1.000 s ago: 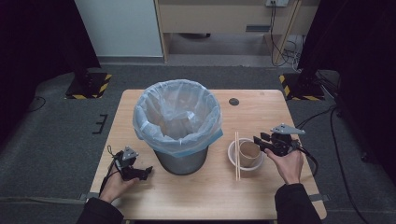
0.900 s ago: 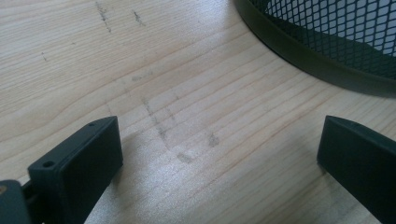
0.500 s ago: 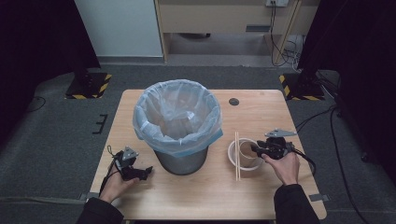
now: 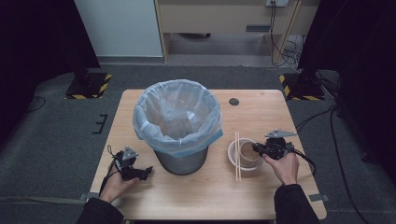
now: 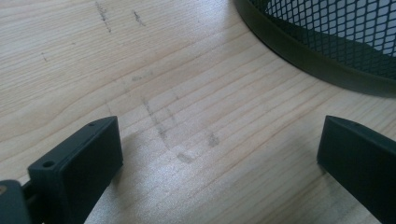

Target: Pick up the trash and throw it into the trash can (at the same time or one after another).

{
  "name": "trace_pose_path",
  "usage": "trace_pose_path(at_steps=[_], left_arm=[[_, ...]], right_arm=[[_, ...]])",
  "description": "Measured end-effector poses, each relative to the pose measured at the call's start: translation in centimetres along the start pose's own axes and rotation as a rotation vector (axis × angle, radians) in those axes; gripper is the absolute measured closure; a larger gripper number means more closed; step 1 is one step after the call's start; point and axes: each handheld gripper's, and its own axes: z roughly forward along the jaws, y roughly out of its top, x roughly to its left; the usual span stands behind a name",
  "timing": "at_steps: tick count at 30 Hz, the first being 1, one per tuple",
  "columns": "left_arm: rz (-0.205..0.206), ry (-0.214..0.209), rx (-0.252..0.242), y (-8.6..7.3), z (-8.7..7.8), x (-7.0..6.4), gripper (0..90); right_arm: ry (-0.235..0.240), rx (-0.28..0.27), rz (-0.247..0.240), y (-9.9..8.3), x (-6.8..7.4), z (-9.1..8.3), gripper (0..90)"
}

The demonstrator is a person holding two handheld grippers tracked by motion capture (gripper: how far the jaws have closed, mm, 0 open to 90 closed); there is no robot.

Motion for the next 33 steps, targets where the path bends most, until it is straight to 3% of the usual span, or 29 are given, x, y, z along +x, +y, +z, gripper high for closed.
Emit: trace_pose_path(at_steps=[7,20,27,28,33], left_arm=[[0.000,0.000,0.000,0.0,0.0,0.0,0.0],[0.000,0.000,0.000,0.0,0.0,0.0,0.0],[0.000,0.000,0.000,0.0,0.0,0.0,0.0],[0.000,0.000,0.000,0.0,0.0,0.0,0.0],[0.000,0.000,0.000,0.0,0.0,0.0,0.0]], right_arm=[[0.009,-0.037,0.023,0.3,-0.3,-0.8,83.6],[0.019,-0.179,0.101,1.2,-1.6,-4.0,83.5],[0.013,-0.293,0.138,1.8,-2.3,-6.3,83.5],[0.010,-0.339,0.149,1.9,-2.4,-7.0,83.5],[0.007,-0.430,0.178,2.3,-2.4,-8.3,83.5]])
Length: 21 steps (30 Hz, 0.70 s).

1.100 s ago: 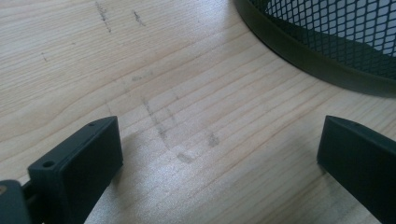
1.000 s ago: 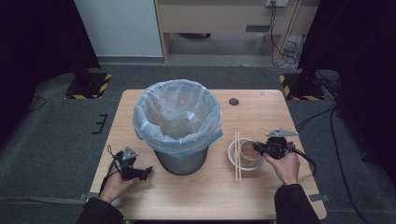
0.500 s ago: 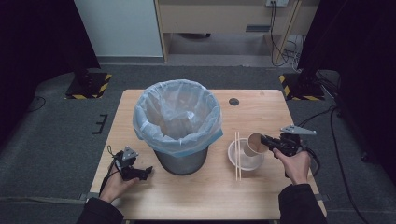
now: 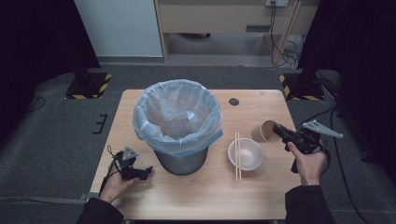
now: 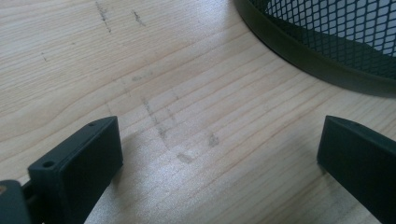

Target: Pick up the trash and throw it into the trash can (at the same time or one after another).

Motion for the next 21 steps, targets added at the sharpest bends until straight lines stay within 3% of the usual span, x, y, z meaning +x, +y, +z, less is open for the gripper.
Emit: trace_pose_path(at_steps=[1,7,21], left_arm=[[0.000,0.000,0.000,0.0,0.0,0.0,0.0],[0.000,0.000,0.000,0.0,0.0,0.0,0.0],[0.000,0.000,0.000,0.0,0.0,0.0,0.0]], right_arm=[[-0.001,-0.038,0.009,0.4,0.1,-0.5,83.5],[0.020,-0.128,0.036,1.5,0.7,-1.5,83.5],[0.090,-0.237,0.035,3.3,2.2,-2.9,83.4]])
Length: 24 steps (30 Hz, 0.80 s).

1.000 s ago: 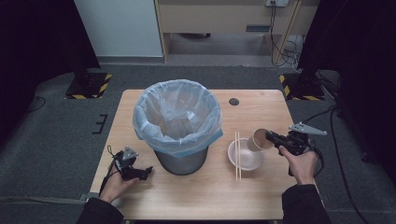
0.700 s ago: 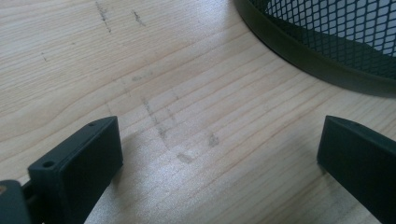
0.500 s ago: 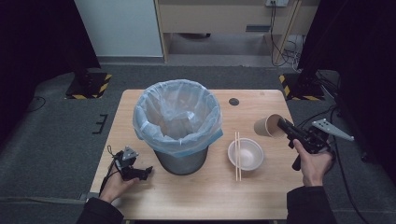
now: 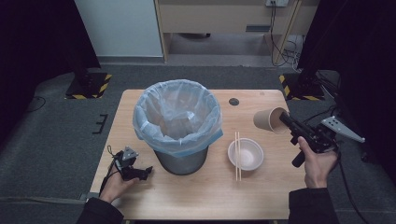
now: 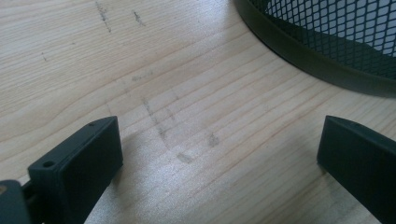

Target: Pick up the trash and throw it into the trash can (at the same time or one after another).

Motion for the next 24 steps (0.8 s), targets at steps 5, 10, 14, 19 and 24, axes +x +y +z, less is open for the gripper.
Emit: trace_pose_path(at_steps=[5,10,14,19,24], left_arm=[[0.000,0.000,0.000,0.0,0.0,0.0,0.0],[0.000,0.000,0.000,0.0,0.0,0.0,0.0],[0.000,0.000,0.000,0.0,0.0,0.0,0.0],[0.000,0.000,0.000,0.0,0.0,0.0,0.0],[0.000,0.000,0.000,0.0,0.0,0.0,0.0]], right_arm=[[0.030,-0.032,-0.003,0.6,0.8,0.1,83.4],[0.059,-0.058,-0.011,1.2,1.8,0.2,83.4],[0.076,-0.062,-0.018,1.6,2.4,0.5,83.4],[0.100,-0.086,-0.015,2.3,3.1,1.1,83.5],[0.118,-0.092,-0.021,2.9,4.1,2.1,83.5]])
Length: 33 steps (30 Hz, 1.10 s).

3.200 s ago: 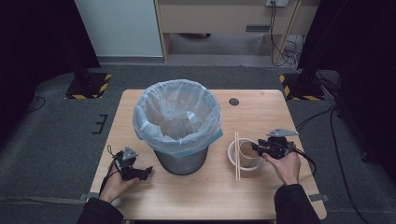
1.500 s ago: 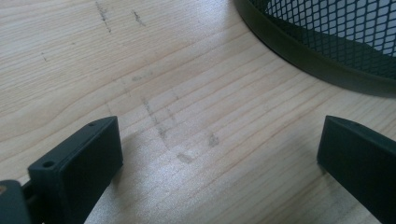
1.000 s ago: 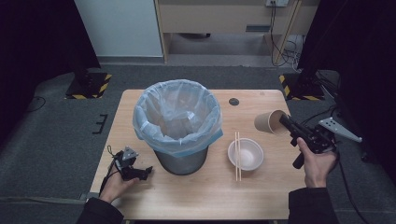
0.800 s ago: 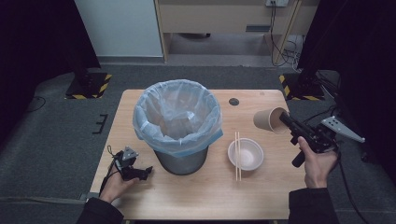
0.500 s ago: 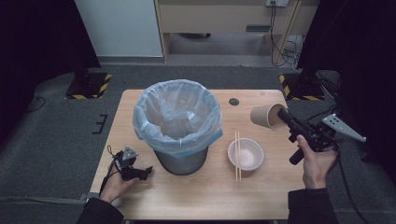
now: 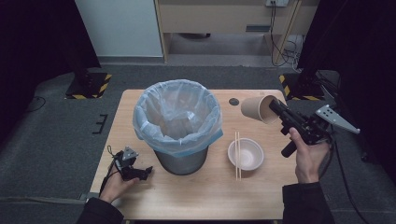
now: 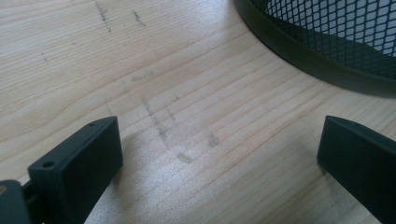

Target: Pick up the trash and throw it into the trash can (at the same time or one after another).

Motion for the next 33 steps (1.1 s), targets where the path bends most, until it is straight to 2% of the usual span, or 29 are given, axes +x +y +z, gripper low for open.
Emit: trace_pose_path(at_steps=[15,29,33], left_arm=[[-0.003,0.001,-0.001,0.0,0.0,0.0,0.0],[-0.002,0.001,0.000,0.1,0.1,0.0,0.0],[-0.002,0.001,-0.001,0.1,0.1,0.0,0.0]], right_arm=[[0.036,-0.019,-0.013,1.6,1.9,2.2,83.5],[0.066,-0.004,-0.025,2.3,3.5,4.9,83.4],[0.084,0.003,-0.037,2.7,4.4,6.0,83.4]])
